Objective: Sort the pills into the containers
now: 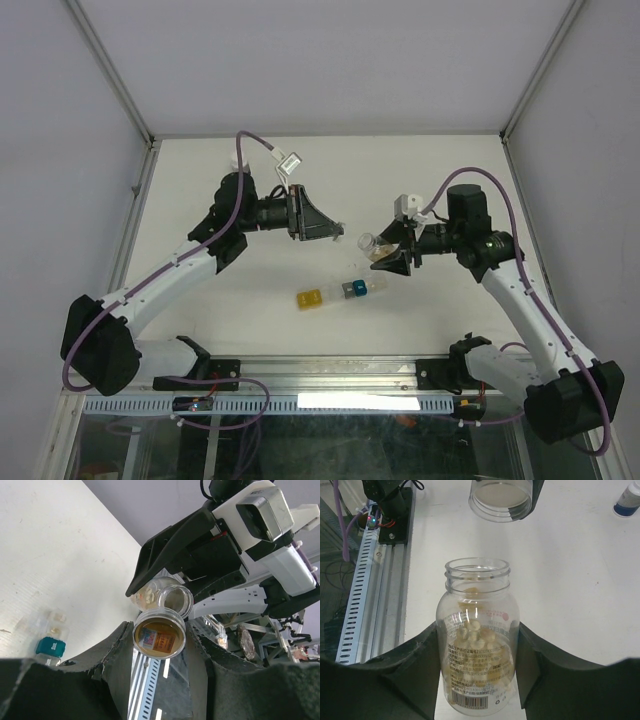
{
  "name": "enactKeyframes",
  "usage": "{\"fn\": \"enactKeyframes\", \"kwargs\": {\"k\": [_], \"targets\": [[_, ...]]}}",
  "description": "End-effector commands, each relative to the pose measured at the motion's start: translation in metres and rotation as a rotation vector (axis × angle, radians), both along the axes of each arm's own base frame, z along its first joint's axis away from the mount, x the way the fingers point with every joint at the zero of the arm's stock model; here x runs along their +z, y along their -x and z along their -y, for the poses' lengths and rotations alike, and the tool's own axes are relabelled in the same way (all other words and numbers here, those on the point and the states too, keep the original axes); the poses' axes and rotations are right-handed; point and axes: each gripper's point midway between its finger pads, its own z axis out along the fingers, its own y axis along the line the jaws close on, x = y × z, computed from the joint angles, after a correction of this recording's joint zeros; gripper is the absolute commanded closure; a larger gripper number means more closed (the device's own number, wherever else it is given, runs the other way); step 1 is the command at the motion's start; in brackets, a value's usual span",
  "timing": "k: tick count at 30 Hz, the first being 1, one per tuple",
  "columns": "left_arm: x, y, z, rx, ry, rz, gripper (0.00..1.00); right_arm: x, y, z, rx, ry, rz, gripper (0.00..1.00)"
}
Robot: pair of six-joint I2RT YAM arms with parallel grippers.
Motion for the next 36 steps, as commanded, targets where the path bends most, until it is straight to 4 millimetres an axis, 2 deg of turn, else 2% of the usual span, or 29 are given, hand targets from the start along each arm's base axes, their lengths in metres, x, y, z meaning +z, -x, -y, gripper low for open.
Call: {"fn": "enactKeyframes", "kwargs": {"k": [1,11,22,36], "targets": [[0.013,-0.005,0.007,0.033,-0.023,0.075,0.72,0.014,-0.007,-0.004,-0.002,0.014,0.083,1.0],[0.0,-0.007,0.02,0.057,-0.136,0.079,0.72,0.007,-0.007,-0.011,0.006,0.047,0.076,1.0],[-0.003,0.006,0.034,0.005,-0.168,0.094,0.72,0.003,-0.008,-0.013,0.003,0.062,0.067,1.0],[-0.009,0.016,0.039,-0.02,-0.203,0.087,0.72,-0.006,-0.011,-0.015,-0.006,0.108,0.04,1.0]]}}
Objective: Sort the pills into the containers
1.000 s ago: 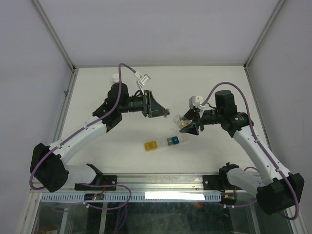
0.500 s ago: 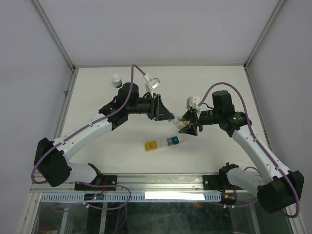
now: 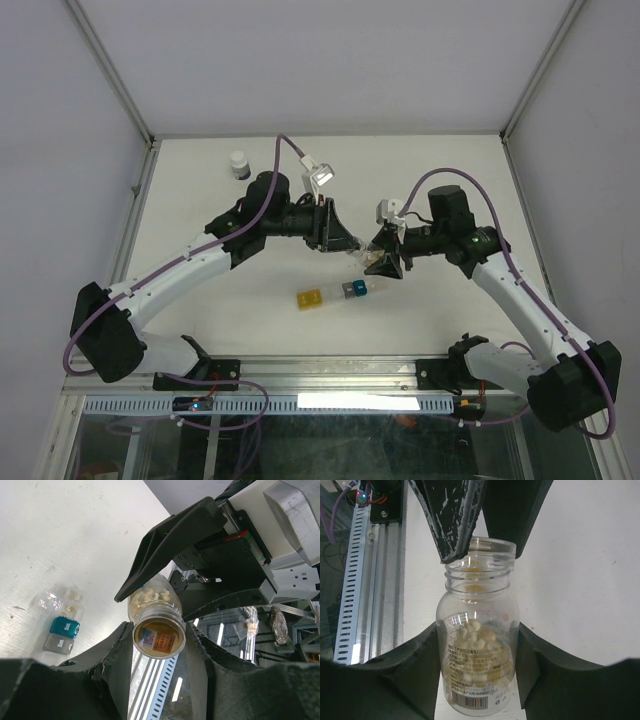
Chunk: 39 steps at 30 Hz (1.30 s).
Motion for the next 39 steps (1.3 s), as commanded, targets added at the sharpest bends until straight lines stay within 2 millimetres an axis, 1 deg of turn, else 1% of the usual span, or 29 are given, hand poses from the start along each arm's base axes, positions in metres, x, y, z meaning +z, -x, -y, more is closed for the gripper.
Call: {"fn": "enactKeyframes", "kwargs": {"k": [1,5,11,17,25,29,32,33,35,39], "targets": [[0.02,0.002,0.005,-0.012,0.017,0.057,0.72,0.02,-0.01,-0.005,0.001,-0.01,0.07,1.0],[0.019,0.003,0.004,-0.004,0.0,0.059,0.72,0.017,-0.011,-0.006,-0.001,0.006,0.062,1.0],[0.008,0.005,0.006,0.013,-0.061,0.054,0.73,0.015,-0.011,-0.008,-0.003,0.012,0.048,1.0],[0.005,0.01,0.009,0.005,-0.1,0.058,0.73,0.014,-0.013,-0.009,-0.008,0.021,0.039,1.0],[-0.007,0.019,0.016,-0.012,-0.167,0.05,0.74,0.015,-0.012,-0.01,-0.007,0.012,0.032,1.0],[-0.02,0.028,0.017,-0.09,-0.182,0.066,0.74,0.016,-0.009,-0.011,0.007,0.001,0.029,1.0],[-0.027,0.039,0.019,-0.19,-0.171,0.11,0.74,0.017,-0.007,-0.012,0.018,-0.006,0.031,1.0],[-0.026,0.042,0.018,-0.227,-0.163,0.138,0.74,0.018,-0.006,-0.012,0.023,-0.011,0.034,1.0],[-0.037,0.045,0.022,-0.307,-0.164,0.183,0.75,0.019,-0.003,-0.012,0.035,-0.019,0.037,1.0],[-0.042,0.049,0.021,-0.439,-0.142,0.362,0.75,0.021,-0.002,-0.011,0.042,-0.026,0.05,1.0]]}}
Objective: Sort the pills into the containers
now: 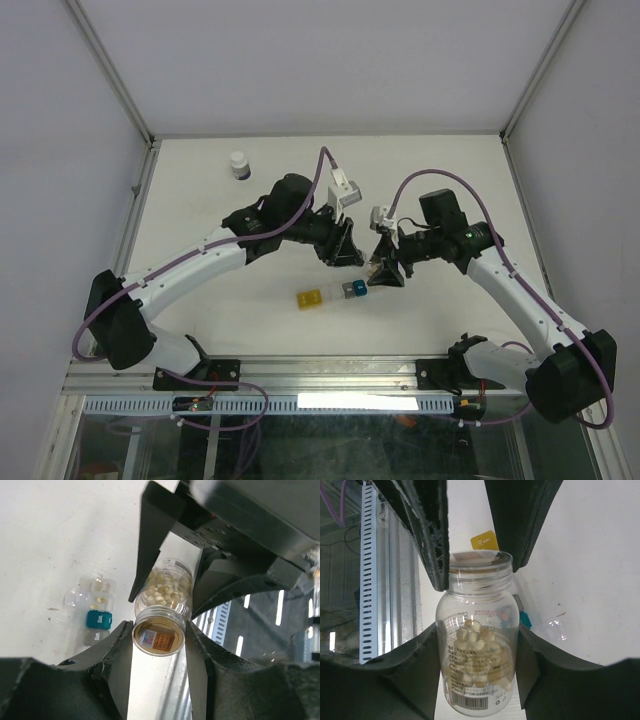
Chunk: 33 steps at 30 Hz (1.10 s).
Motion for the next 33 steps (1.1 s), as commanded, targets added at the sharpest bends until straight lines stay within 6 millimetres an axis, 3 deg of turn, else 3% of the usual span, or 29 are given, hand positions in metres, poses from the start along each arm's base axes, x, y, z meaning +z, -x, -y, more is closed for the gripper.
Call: {"fn": "enactKeyframes", "kwargs": {"k": [1,7,14,16,20,25,33], "targets": [[-0.01,0.037,0.007,-0.336,0.034,0.178,0.75,0.044,-0.015,-0.015,0.046,-0.132,0.177,1.0],[-0.006,0.024,0.008,-0.451,0.049,0.469,0.68,0.044,-0.014,-0.015,0.052,-0.138,0.184,1.0],[0.006,0.011,0.015,-0.398,0.051,0.495,0.62,0.044,-0.013,-0.014,0.055,-0.139,0.191,1.0],[0.01,0.008,0.015,-0.364,0.058,0.498,0.53,0.044,-0.013,-0.014,0.054,-0.139,0.19,1.0],[0.027,0.006,0.007,-0.289,0.099,0.556,0.24,0.044,-0.012,-0.014,0.06,-0.142,0.189,1.0],[0.046,0.008,-0.004,-0.215,0.167,0.624,0.04,0.043,-0.011,-0.014,0.065,-0.143,0.186,1.0],[0.05,0.011,-0.033,-0.042,0.206,0.606,0.01,0.046,-0.001,-0.015,0.115,-0.171,0.186,1.0]]}}
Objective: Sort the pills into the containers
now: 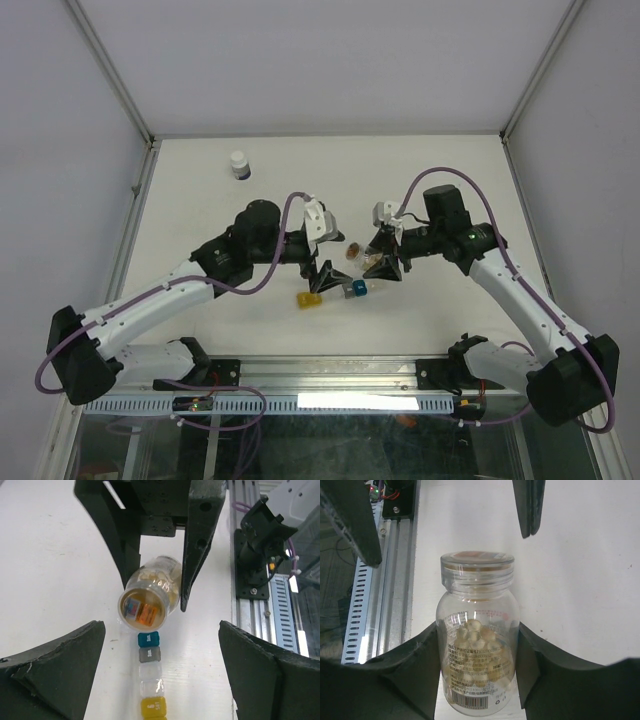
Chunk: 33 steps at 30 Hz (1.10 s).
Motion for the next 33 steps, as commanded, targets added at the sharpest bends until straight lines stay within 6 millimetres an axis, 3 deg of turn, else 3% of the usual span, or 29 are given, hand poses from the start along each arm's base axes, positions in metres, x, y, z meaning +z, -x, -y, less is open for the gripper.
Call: {"fn": "enactKeyframes", "kwargs": {"k": [1,8,14,22,27,33], "targets": [[0.029,0.001,-0.016,0.111,0.156,0.024,0.01,0.028,0.008,-0.006,0.082,-0.091,0.094,1.0],[0.054,0.007,-0.062,0.366,0.503,-0.233,0.01,0.032,0.014,-0.006,0.11,-0.152,0.076,1.0],[0.071,0.016,-0.08,0.386,0.761,-0.433,0.01,0.033,0.012,-0.003,0.105,-0.172,0.055,1.0],[0.066,-0.002,-0.061,0.477,0.671,-0.61,0.06,0.033,0.007,0.003,0.086,-0.202,0.026,1.0],[0.051,-0.02,-0.052,0.595,0.548,-0.612,0.11,0.032,0.002,0.006,0.066,-0.205,0.021,1.0],[0.051,-0.021,-0.034,0.588,0.486,-0.586,0.12,0.029,-0.001,0.007,0.055,-0.2,0.016,1.0]]}}
